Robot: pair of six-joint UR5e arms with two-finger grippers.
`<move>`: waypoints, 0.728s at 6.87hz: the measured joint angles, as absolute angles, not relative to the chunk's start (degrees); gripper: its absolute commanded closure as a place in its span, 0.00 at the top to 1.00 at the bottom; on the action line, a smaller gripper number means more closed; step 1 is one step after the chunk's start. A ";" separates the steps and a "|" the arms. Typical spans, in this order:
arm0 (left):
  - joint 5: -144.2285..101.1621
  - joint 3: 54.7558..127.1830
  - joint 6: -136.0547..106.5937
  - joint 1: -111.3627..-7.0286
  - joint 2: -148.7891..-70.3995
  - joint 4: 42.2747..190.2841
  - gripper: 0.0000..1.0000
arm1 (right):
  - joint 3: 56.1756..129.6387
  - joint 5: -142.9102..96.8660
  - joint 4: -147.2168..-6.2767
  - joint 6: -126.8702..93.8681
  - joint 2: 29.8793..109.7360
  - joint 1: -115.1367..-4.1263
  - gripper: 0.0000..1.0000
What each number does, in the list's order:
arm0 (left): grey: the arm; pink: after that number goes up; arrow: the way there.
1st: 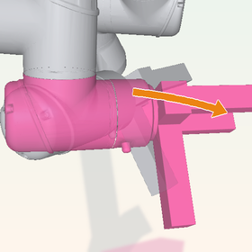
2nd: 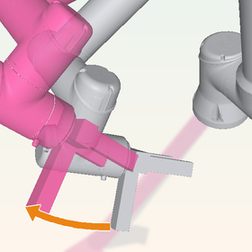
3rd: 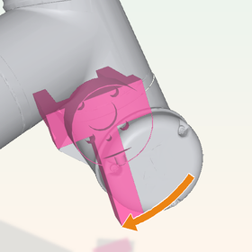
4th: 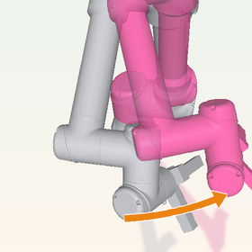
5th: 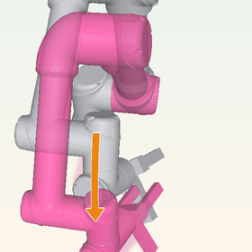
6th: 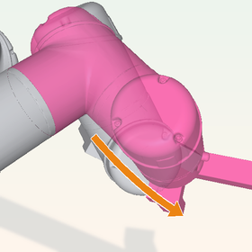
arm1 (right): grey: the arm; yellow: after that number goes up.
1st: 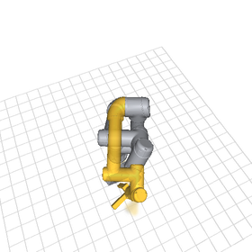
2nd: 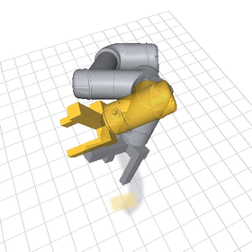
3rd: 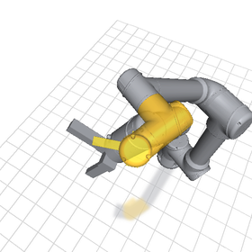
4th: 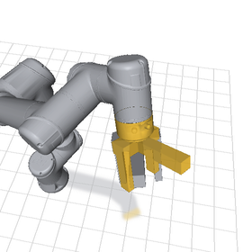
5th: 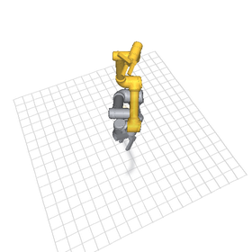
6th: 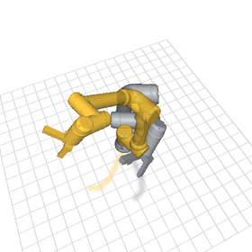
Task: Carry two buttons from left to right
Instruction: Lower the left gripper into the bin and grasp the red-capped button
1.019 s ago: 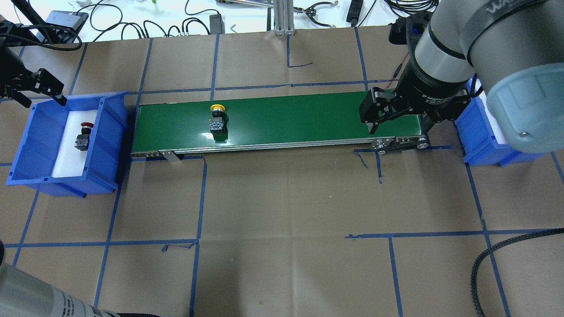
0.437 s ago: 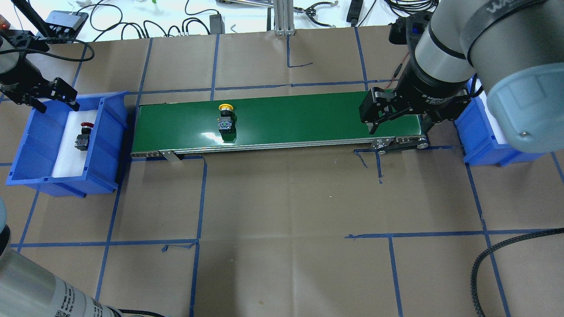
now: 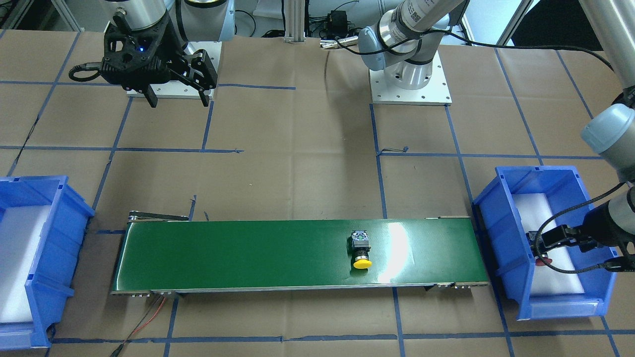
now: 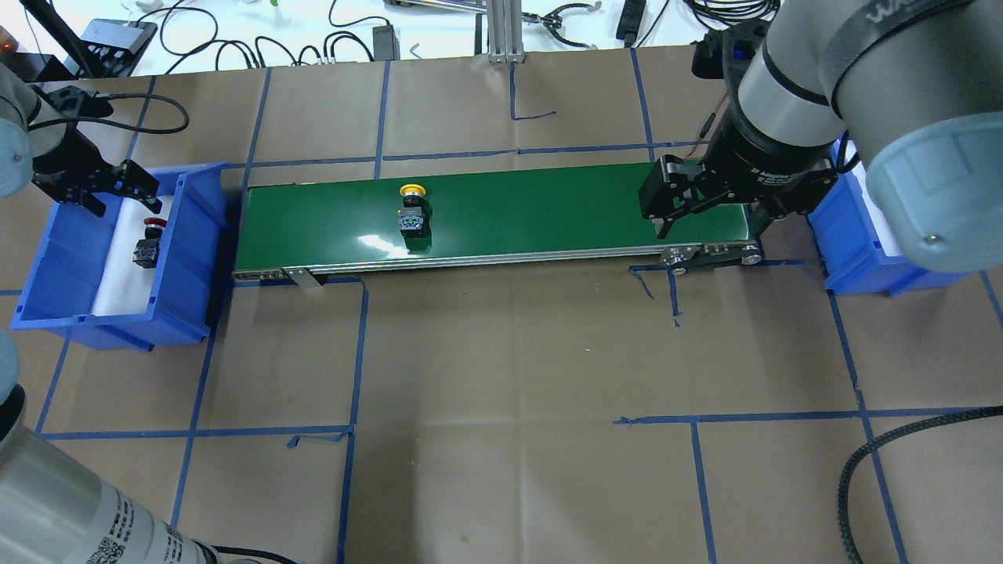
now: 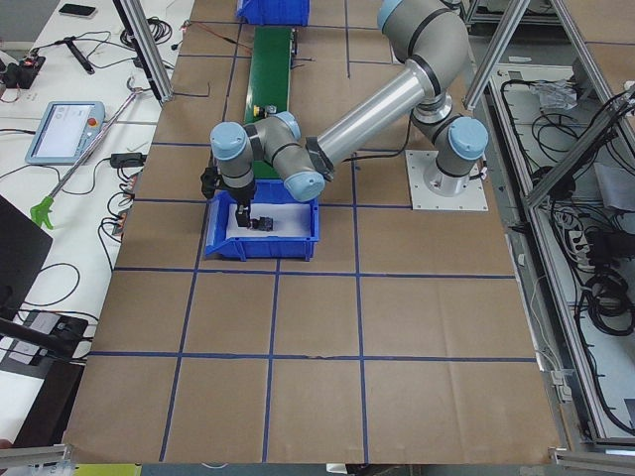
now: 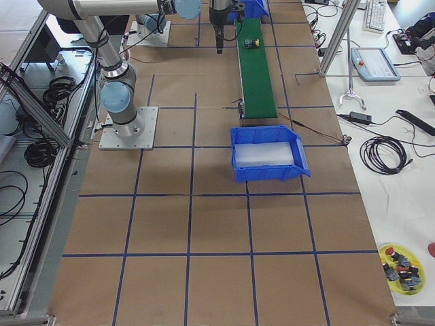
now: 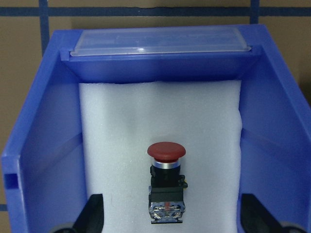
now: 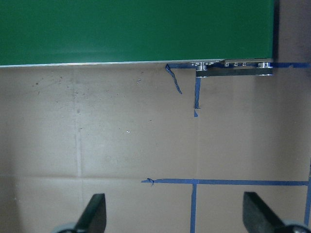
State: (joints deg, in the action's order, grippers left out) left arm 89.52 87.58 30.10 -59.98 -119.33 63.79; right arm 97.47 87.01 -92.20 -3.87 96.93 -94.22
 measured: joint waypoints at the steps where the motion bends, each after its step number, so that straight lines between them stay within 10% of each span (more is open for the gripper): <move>1: 89.50 88.99 30.12 -59.92 -120.41 61.64 0.99 | 97.49 87.01 -92.20 -3.87 96.89 -94.22 1.00; 3: 89.68 91.76 30.14 -59.81 -121.18 58.76 0.98 | 97.55 87.01 -92.14 -3.87 96.86 -94.22 1.00; 5: 90.02 92.98 30.32 -59.77 -121.10 57.52 0.59 | 97.64 87.01 -92.11 -3.87 96.80 -94.22 1.00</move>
